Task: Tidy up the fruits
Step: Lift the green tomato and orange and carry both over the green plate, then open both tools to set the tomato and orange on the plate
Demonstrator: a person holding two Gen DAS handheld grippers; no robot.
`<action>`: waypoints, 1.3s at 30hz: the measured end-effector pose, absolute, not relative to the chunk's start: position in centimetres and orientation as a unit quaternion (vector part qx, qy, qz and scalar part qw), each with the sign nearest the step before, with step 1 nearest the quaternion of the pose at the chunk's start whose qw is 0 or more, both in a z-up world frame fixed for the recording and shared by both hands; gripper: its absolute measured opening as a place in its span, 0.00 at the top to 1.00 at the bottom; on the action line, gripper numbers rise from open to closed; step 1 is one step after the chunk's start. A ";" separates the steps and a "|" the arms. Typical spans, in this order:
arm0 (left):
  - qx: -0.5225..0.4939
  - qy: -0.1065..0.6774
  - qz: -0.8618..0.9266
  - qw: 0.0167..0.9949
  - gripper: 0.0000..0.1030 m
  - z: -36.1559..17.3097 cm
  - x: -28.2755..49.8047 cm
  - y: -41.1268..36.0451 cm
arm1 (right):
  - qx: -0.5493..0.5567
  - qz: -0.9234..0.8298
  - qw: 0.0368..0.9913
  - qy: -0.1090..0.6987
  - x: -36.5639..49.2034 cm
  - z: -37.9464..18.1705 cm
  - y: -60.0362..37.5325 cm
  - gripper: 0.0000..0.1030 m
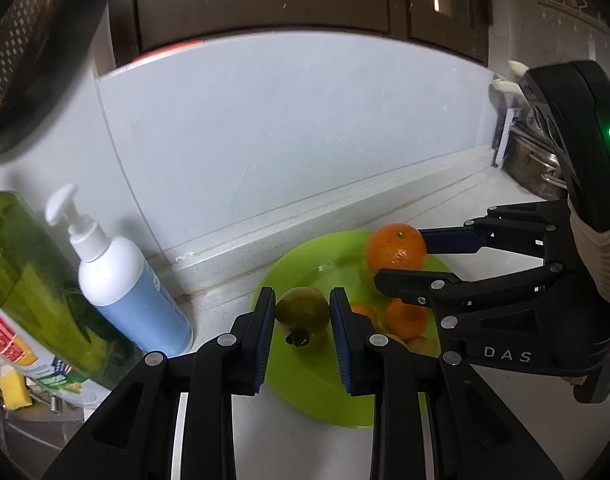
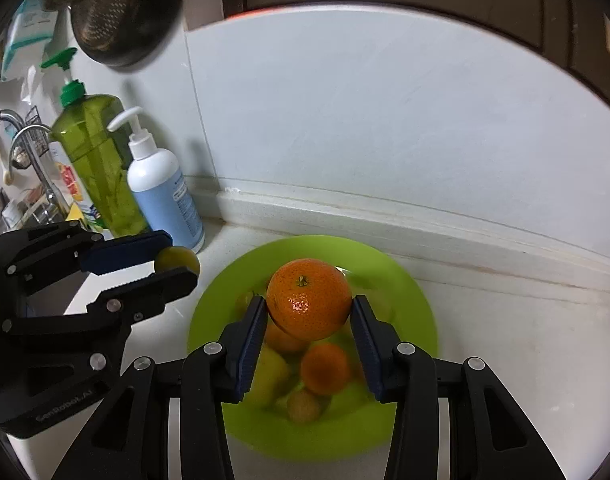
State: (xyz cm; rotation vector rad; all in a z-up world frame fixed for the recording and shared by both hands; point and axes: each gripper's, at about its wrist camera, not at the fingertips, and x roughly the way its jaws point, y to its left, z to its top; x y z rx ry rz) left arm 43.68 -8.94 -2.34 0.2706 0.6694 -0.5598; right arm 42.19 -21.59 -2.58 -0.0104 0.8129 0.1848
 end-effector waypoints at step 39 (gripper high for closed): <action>0.125 0.349 -0.267 0.890 0.70 -4.1 45.8 -9.4 | 0.006 0.085 0.909 0.408 45.2 -5.3 -22.2 0.57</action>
